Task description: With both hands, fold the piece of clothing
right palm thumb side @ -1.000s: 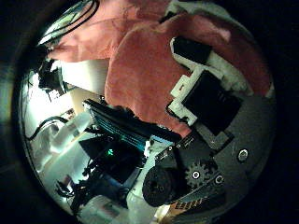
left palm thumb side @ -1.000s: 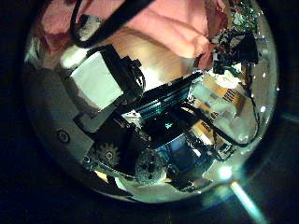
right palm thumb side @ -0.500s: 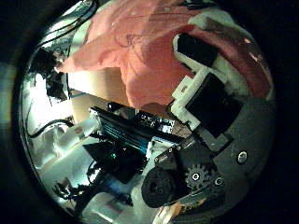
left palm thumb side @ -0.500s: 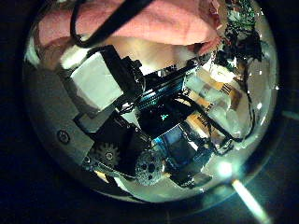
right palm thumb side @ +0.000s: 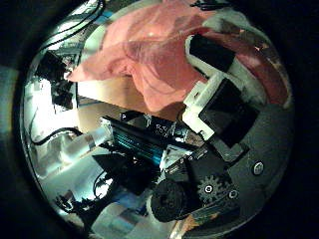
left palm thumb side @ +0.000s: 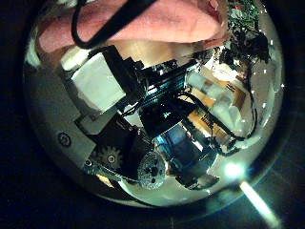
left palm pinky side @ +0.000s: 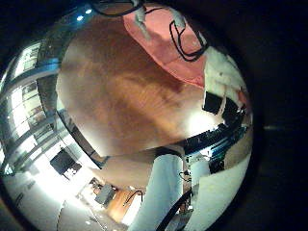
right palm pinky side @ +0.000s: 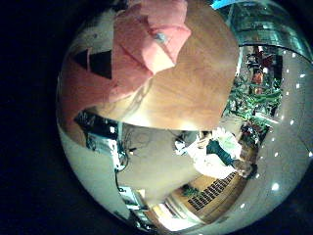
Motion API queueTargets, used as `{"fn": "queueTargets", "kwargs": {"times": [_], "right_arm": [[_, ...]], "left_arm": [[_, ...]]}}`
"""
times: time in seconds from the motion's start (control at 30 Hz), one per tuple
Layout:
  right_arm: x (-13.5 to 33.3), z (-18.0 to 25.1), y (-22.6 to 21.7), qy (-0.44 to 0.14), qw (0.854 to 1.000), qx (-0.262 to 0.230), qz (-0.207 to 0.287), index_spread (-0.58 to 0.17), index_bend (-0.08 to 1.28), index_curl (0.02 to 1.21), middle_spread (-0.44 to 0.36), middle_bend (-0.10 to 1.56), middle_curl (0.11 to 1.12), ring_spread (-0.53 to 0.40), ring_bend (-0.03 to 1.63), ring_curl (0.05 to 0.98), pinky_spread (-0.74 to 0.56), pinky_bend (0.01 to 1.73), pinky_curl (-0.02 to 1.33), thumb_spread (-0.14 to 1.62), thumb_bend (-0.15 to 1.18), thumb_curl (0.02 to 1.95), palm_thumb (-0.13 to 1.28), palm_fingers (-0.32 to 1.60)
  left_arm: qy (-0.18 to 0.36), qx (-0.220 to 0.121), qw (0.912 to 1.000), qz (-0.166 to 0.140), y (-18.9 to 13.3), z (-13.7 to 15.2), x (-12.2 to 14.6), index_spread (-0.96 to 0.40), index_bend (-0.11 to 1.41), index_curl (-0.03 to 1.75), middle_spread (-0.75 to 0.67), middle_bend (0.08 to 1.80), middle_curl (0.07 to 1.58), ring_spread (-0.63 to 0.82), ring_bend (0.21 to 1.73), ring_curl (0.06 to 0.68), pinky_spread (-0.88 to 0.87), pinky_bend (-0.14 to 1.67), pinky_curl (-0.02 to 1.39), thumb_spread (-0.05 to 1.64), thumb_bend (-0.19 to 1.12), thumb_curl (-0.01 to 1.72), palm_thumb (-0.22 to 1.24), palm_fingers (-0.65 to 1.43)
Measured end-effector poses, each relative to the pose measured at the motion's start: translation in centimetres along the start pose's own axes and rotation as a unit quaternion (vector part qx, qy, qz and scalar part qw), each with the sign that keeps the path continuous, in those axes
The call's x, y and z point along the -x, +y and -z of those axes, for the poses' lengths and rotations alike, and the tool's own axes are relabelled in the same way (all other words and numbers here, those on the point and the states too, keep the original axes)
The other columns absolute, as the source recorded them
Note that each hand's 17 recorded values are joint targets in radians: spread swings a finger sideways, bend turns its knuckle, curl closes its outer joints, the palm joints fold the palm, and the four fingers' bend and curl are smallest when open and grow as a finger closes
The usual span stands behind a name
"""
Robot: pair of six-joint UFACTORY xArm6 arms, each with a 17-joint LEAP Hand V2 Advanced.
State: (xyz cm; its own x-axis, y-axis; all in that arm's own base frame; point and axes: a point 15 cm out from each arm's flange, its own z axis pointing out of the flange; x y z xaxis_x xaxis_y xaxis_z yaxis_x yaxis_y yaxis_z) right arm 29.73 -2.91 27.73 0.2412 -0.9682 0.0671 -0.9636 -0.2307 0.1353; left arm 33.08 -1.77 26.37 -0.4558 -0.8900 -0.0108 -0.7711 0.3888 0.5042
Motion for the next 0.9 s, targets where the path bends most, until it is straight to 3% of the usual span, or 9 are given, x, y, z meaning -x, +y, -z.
{"fn": "queueTargets", "kwargs": {"times": [0.13, 0.3, 0.4, 0.57, 0.9], "right_arm": [[0.2, 3.3, 0.1, -0.005, 1.0, -0.014, -0.004, -0.369, 0.94, 1.01, -0.189, 1.19, 0.93, -0.255, 1.36, 0.776, -0.22, 1.32, 0.86, 1.18, -0.01, 0.62, 0.98, 0.99], [-0.5, 7.9, -1.6, 0.001, 0.999, -0.043, -0.01, -0.366, 0.93, 1.01, -0.185, 1.19, 0.93, -0.256, 1.35, 0.777, -0.23, 1.29, 0.87, 1.18, -0.01, 0.62, 0.98, 1.01], [-1.1, 8.9, -4.0, 0.002, 0.999, -0.039, -0.011, -0.366, 0.92, 1.01, -0.184, 1.18, 0.93, -0.255, 1.35, 0.778, -0.23, 1.28, 0.88, 1.17, -0.01, 0.63, 0.97, 1.01], [-2.2, 7.2, -9.5, 0.009, 1.0, 0.004, -0.005, -0.366, 0.9, 1.02, -0.183, 1.18, 0.93, -0.255, 1.34, 0.778, -0.23, 1.27, 0.89, 1.16, -0.01, 0.64, 0.98, 1.02], [-4.5, 0.4, -19.1, 0.022, 0.997, 0.079, 0.006, -0.373, 0.88, 1.04, -0.185, 1.17, 0.93, -0.262, 1.33, 0.79, -0.23, 1.25, 0.91, 1.17, -0.01, 0.64, 0.97, 0.99]], "left_arm": [[0.007, 0.008, 0.9999, -0.004, 1.8, 0.8, -0.2, -0.47, 0.17, 1.63, -0.63, 0.88, 1.05, -0.48, 1.28, 0.51, -0.68, 1.01, 0.7, 1.15, -0.01, 0.73, 0.73, 1.05], [0.002, -0.029, 0.9995, 0.01, 1.9, 3.9, 0.6, -0.46, 0.17, 1.63, -0.63, 0.88, 1.05, -0.48, 1.27, 0.508, -0.68, 1.01, 0.7, 1.15, -0.01, 0.72, 0.72, 1.06], [0.002, -0.037, 0.9991, 0.022, 0.5, 5.0, 1.5, -0.45, 0.16, 1.63, -0.63, 0.89, 1.05, -0.49, 1.27, 0.507, -0.68, 1.01, 0.7, 1.15, -0.01, 0.72, 0.72, 1.06], [0.003, -0.032, 0.9985, 0.044, -4.2, 5.1, 3.0, -0.44, 0.17, 1.64, -0.63, 0.89, 1.04, -0.49, 1.27, 0.51, -0.68, 1.01, 0.7, 1.15, -0.01, 0.72, 0.72, 1.06], [0.012, -0.01, 0.9976, 0.068, -12.9, 1.9, 5.5, -0.41, 0.17, 1.64, -0.63, 0.89, 1.05, -0.48, 1.28, 0.513, -0.67, 0.98, 0.7, 1.16, 0.0, 0.72, 0.75, 1.01]]}}
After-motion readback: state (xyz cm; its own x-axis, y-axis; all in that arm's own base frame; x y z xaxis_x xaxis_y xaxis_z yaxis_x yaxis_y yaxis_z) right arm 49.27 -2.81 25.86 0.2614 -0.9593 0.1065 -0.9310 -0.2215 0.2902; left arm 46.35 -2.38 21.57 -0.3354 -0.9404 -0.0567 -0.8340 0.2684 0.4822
